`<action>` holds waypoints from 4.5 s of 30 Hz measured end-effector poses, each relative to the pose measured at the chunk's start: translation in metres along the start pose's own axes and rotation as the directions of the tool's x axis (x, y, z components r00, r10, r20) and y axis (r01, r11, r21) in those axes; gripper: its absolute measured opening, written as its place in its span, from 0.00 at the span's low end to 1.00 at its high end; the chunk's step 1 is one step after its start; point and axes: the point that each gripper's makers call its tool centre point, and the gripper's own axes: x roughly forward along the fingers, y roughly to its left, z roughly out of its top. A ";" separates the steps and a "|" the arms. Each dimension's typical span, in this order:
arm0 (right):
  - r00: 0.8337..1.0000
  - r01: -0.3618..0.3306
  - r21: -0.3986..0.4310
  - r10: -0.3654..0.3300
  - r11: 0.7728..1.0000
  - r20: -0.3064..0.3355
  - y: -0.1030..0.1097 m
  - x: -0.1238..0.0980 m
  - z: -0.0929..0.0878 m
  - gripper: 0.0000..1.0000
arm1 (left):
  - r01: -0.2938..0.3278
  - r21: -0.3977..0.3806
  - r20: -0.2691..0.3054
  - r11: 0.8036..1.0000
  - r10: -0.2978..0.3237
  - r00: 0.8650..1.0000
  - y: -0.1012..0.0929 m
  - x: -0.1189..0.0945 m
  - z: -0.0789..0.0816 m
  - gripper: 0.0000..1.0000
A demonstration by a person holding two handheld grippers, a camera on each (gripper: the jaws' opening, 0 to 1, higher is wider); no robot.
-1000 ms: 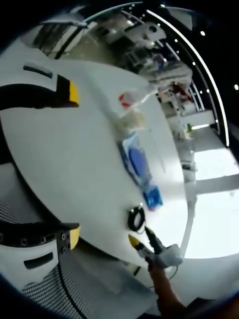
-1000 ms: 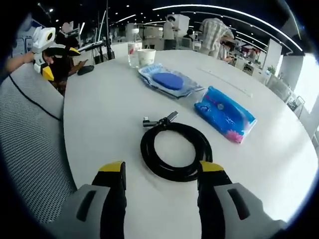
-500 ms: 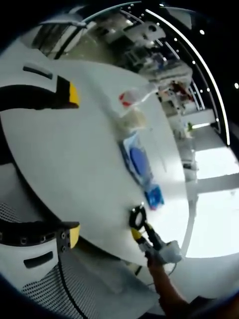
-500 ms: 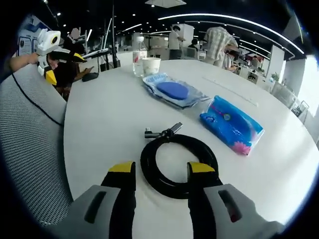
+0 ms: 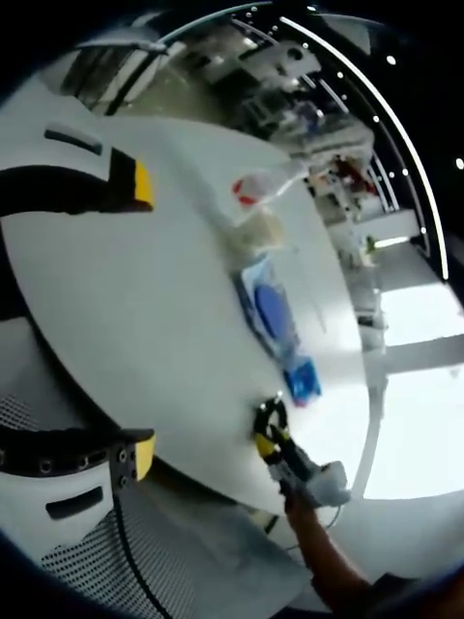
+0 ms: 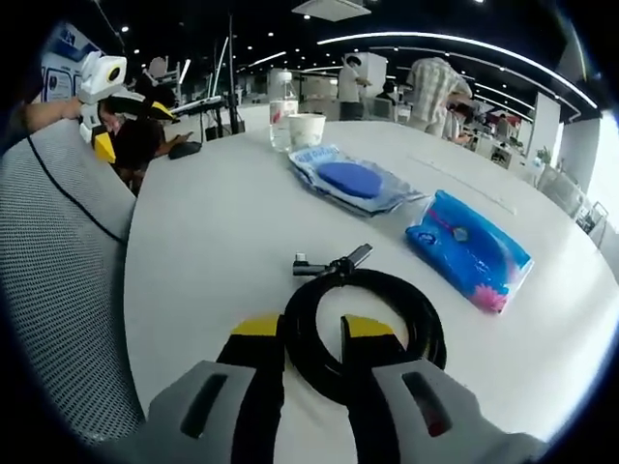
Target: Arrange the tabletop items into an orderly group along one side of the table until the central work area is clear of visible clutter.
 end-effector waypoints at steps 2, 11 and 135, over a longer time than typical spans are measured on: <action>1.000 -0.014 -0.011 0.014 1.000 0.006 0.003 0.003 0.001 0.17 | 0.000 0.000 -0.004 1.000 0.000 1.000 0.000 0.000 -0.001 0.88; 0.999 -0.041 -0.028 0.040 0.999 -0.004 0.007 0.009 -0.001 0.13 | 0.002 0.001 -0.011 1.000 -0.002 1.000 0.000 0.000 -0.001 0.88; 0.994 0.107 0.099 -0.110 0.989 0.025 0.004 0.014 0.070 0.52 | -0.028 -0.037 0.060 0.999 0.030 0.998 0.009 -0.005 0.009 0.88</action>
